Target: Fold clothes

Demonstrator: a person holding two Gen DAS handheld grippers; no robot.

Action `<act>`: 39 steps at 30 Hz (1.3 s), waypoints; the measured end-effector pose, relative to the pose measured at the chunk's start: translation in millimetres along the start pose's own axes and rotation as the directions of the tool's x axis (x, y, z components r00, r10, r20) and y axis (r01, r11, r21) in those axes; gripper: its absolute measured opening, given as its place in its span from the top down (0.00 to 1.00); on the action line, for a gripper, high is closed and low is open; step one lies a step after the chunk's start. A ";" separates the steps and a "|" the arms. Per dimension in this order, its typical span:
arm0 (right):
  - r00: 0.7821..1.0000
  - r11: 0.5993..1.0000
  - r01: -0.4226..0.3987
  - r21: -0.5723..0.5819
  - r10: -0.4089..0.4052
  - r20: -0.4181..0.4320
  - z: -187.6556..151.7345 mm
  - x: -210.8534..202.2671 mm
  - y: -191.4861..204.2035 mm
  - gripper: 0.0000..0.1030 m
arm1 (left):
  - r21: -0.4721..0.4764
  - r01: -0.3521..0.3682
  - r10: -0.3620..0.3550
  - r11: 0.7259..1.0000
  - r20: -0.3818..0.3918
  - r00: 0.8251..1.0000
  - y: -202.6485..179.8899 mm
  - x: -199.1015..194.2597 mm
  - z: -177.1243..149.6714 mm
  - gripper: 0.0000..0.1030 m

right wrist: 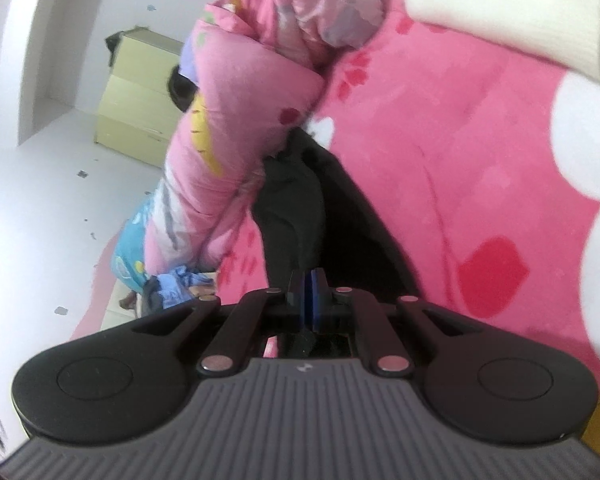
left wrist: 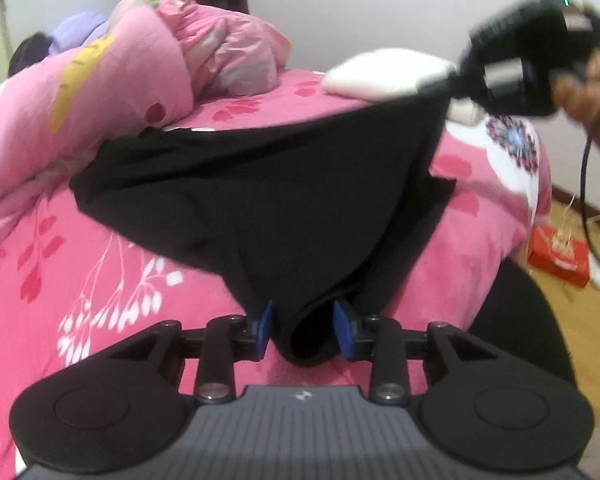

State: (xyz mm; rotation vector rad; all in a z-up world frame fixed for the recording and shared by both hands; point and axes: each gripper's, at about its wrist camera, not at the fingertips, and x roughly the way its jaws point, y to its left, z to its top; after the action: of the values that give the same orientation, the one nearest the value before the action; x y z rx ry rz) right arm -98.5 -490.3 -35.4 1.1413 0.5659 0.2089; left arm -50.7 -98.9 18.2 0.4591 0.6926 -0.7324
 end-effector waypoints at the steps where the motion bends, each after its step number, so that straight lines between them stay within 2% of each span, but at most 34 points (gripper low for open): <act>1: 1.000 1.000 -0.004 -0.003 0.004 0.001 0.5 -0.7 1.3 0.98 | 0.013 -0.009 0.009 1.000 -0.001 1.000 -5.0 4.6 3.7 0.67; 3: 1.000 1.000 -0.014 -0.007 0.014 0.000 1.4 -0.7 4.4 0.98 | 0.021 -0.027 0.027 0.999 0.001 1.000 -10.7 10.9 7.9 0.70; 4: 1.000 1.000 -0.017 -0.008 0.017 0.000 2.0 -0.8 5.0 0.98 | 0.017 -0.034 0.033 0.999 0.002 0.999 -14.6 16.6 11.2 0.79; 6: 1.000 1.000 -0.020 -0.013 0.020 0.001 3.4 -1.3 6.2 0.98 | -0.008 -0.039 0.039 0.999 0.006 0.999 -17.3 23.1 16.1 0.89; 9: 1.000 1.000 -0.028 -0.011 0.028 0.005 5.4 -3.6 5.8 0.98 | -0.080 -0.035 0.038 0.996 0.034 0.999 -13.3 22.0 21.5 0.92; 15: 1.000 1.000 -0.022 0.021 0.021 0.010 -0.5 -6.7 -7.4 0.98 | -0.209 0.057 -0.020 0.976 0.175 0.984 11.0 -10.8 10.3 0.94; 18: 1.000 0.997 0.014 0.072 -0.013 -0.014 -10.3 2.1 -27.0 0.98 | -0.281 0.075 -0.027 0.957 0.172 0.985 20.6 -9.6 -1.1 0.96; 21: 0.998 0.992 0.051 0.119 -0.046 -0.045 -18.2 12.6 -45.5 0.98 | -0.369 0.089 -0.036 0.925 0.147 0.988 30.2 -4.5 -11.8 0.98; 24: 0.998 0.991 0.037 0.126 -0.031 -0.054 -17.7 14.0 -47.9 0.98 | -0.396 0.089 -0.039 0.914 0.132 0.990 33.5 -3.8 -15.8 0.98; 28: 0.998 0.994 0.047 0.099 -0.043 -0.042 -16.3 12.0 -45.4 0.98 | -0.378 0.105 -0.062 0.920 0.124 0.990 28.8 -3.5 -12.8 0.93; 32: 0.992 0.987 0.121 0.104 -0.116 -0.051 -22.7 14.1 -61.5 0.98 | -0.399 0.126 -0.088 0.908 0.111 0.990 26.8 2.3 -13.6 0.86; 34: 0.985 0.984 0.166 0.072 -0.163 -0.050 -26.9 16.6 -65.0 0.97 | -0.417 0.141 -0.107 0.898 0.104 0.989 27.7 5.5 -14.9 0.80; 36: 0.985 0.984 0.169 0.048 -0.167 -0.046 -28.1 16.5 -63.0 0.96 | -0.446 0.158 -0.129 0.881 0.096 0.987 31.1 8.1 -15.3 0.76; 38: 0.982 0.982 0.188 -0.003 -0.188 -0.023 -27.0 14.9 -55.5 0.95 | -0.488 0.189 -0.164 0.852 0.093 0.982 37.0 10.2 -15.5 0.66; 39: 0.979 0.978 0.204 -0.038 -0.204 -0.008 -26.3 14.0 -50.7 0.92 | -0.514 0.213 -0.192 0.831 0.095 0.977 40.9 11.7 -15.8 0.58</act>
State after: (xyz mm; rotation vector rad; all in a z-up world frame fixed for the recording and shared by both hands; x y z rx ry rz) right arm -106.8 -484.3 -93.3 1.0392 0.6825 0.0484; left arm -20.8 -67.5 4.8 -0.1341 0.8768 -0.7138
